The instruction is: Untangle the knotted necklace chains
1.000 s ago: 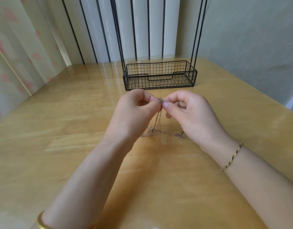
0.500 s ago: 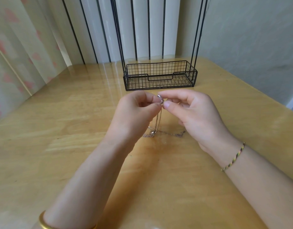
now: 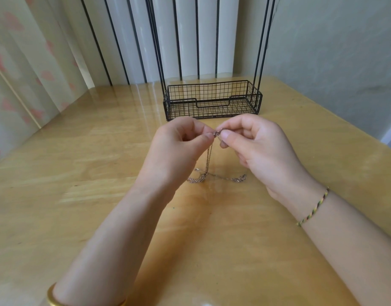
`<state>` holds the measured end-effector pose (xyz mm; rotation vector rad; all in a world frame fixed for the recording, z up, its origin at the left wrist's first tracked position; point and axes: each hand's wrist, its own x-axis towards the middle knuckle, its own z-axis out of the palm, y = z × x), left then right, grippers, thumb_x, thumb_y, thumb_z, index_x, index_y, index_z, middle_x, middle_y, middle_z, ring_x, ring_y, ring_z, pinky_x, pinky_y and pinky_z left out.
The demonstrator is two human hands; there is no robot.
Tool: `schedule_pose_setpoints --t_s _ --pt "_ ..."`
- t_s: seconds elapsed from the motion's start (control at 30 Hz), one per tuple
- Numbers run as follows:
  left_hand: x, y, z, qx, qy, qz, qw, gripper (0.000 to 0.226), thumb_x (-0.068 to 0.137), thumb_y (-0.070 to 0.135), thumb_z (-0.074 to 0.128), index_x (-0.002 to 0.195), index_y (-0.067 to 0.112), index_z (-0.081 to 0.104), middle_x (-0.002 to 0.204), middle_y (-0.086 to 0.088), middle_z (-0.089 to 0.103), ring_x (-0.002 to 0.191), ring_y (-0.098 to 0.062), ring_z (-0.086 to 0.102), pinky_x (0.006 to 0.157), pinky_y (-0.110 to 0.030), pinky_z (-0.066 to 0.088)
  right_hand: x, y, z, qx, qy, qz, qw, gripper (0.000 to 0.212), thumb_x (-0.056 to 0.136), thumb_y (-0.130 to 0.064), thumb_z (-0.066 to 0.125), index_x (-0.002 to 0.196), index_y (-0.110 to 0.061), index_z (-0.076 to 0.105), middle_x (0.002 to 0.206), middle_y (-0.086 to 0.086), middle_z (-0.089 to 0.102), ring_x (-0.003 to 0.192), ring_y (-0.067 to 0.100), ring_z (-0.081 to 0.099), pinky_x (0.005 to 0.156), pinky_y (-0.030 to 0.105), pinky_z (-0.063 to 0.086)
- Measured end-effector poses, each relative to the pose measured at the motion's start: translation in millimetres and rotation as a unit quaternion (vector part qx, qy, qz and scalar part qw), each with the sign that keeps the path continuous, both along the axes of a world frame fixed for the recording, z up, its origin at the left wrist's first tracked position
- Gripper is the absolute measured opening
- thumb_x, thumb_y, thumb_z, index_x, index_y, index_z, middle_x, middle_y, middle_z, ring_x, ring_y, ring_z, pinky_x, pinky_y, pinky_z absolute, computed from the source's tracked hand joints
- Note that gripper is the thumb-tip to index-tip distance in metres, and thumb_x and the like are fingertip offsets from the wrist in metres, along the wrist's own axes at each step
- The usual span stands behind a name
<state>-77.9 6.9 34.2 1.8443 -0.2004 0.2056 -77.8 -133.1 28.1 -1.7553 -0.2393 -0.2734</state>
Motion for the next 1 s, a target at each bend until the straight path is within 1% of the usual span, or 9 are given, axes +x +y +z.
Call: schedule_pose_setpoints --t_s 0.1,0.2,0.33,0.4,0.57,0.7,0.8,0.93,1.0 --pt "-0.7 0.2 0.2 0.008 -0.003 -0.001 1.000 0.012 0.088 0.013 0.064 0.077 0.017 0.067 0.072 -0.005 0.054 0.063 -0.010 0.046 0.056 -0.024 0.040 1.4 1.2 -2.1 -0.009 0.012 -0.004 1.000 0.015 0.091 -0.010 0.055 0.084 -0.019 0.064 0.075 -0.002 0.062 0.047 -0.006 0.048 0.042 0.012 0.033" --pt "-1.0 -0.1 -0.1 0.017 -0.002 -0.007 1.000 0.012 0.088 0.013 0.064 0.077 0.018 0.066 0.073 -0.005 0.053 0.063 -0.011 0.045 0.057 -0.026 0.040 2.0 2.0 -2.9 -0.008 0.021 -0.002 1.000 0.015 0.092 -0.010 0.053 0.085 -0.019 0.062 0.077 -0.001 0.063 0.048 -0.007 0.048 0.042 0.013 0.033" --pt "-1.2 0.7 -0.1 0.018 0.011 -0.019 1.000 0.012 0.088 0.012 0.064 0.078 0.018 0.066 0.069 0.000 0.055 0.062 -0.007 0.046 0.058 -0.025 0.042 0.8 2.5 -1.0 -0.001 -0.003 0.006 1.000 0.018 0.091 -0.003 0.052 0.084 -0.016 0.061 0.075 0.002 0.062 0.047 -0.007 0.050 0.046 0.008 0.035" --pt "-1.0 1.7 0.5 0.008 0.025 -0.028 0.999 0.012 0.087 0.012 0.066 0.077 0.019 0.066 0.066 0.007 0.057 0.060 -0.003 0.048 0.058 -0.020 0.043 0.6 2.1 -0.7 -0.003 -0.020 0.005 1.000 0.018 0.090 -0.001 0.053 0.085 -0.016 0.061 0.075 0.004 0.062 0.046 -0.006 0.050 0.047 0.008 0.035" --pt "-1.1 3.4 2.2 -0.044 0.084 -0.053 0.994 0.014 0.085 0.008 0.067 0.075 0.018 0.067 0.068 0.007 0.062 0.065 -0.008 0.052 0.065 -0.023 0.044 -0.1 -0.8 -0.1 0.003 -0.055 -0.005 0.998 0.020 0.088 -0.002 0.060 0.083 -0.019 0.051 0.077 0.010 0.064 0.045 -0.004 0.050 0.047 0.009 0.034" --pt "-1.7 3.3 3.5 -0.110 0.151 -0.076 0.979 0.014 0.086 0.007 0.065 0.075 0.016 0.066 0.070 0.005 0.065 0.059 -0.003 0.054 0.059 -0.018 0.043 1.8 -1.7 -0.8 -0.038 -0.061 -0.014 0.997 0.021 0.085 -0.003 0.064 0.077 -0.022 0.057 0.075 -0.002 0.062 0.050 0.001 0.044 0.049 0.010 0.033" --pt "-1.5 3.0 3.8 -0.143 0.180 -0.077 0.970 0.014 0.086 0.007 0.064 0.075 0.016 0.066 0.070 0.005 0.066 0.056 -0.002 0.054 0.057 -0.017 0.042 2.2 -1.6 -1.1 -0.066 -0.059 -0.029 0.996 0.022 0.083 -0.006 0.065 0.075 -0.026 0.062 0.079 -0.007 0.065 0.056 0.007 0.045 0.053 0.012 0.034" --pt "-2.1 3.3 4.6 -0.152 0.186 -0.073 0.968 0.016 0.086 0.007 0.063 0.074 0.017 0.065 0.070 0.005 0.067 0.055 -0.002 0.054 0.057 -0.017 0.041 1.7 -1.4 -0.3 -0.050 -0.050 -0.035 0.997 0.019 0.082 -0.007 0.064 0.074 -0.024 0.068 0.053 -0.022 0.057 0.049 0.001 0.044 0.050 0.010 0.032" --pt "-2.1 3.6 4.7 -0.147 0.182 -0.068 0.970 0.015 0.086 0.007 0.064 0.075 0.017 0.065 0.071 0.006 0.068 0.057 -0.002 0.056 0.058 -0.018 0.041 0.7 -0.6 0.5 -0.040 -0.048 -0.028 0.998 0.015 0.083 -0.011 0.065 0.074 -0.022 0.070 0.049 -0.024 0.055 0.049 0.000 0.045 0.050 0.010 0.033"
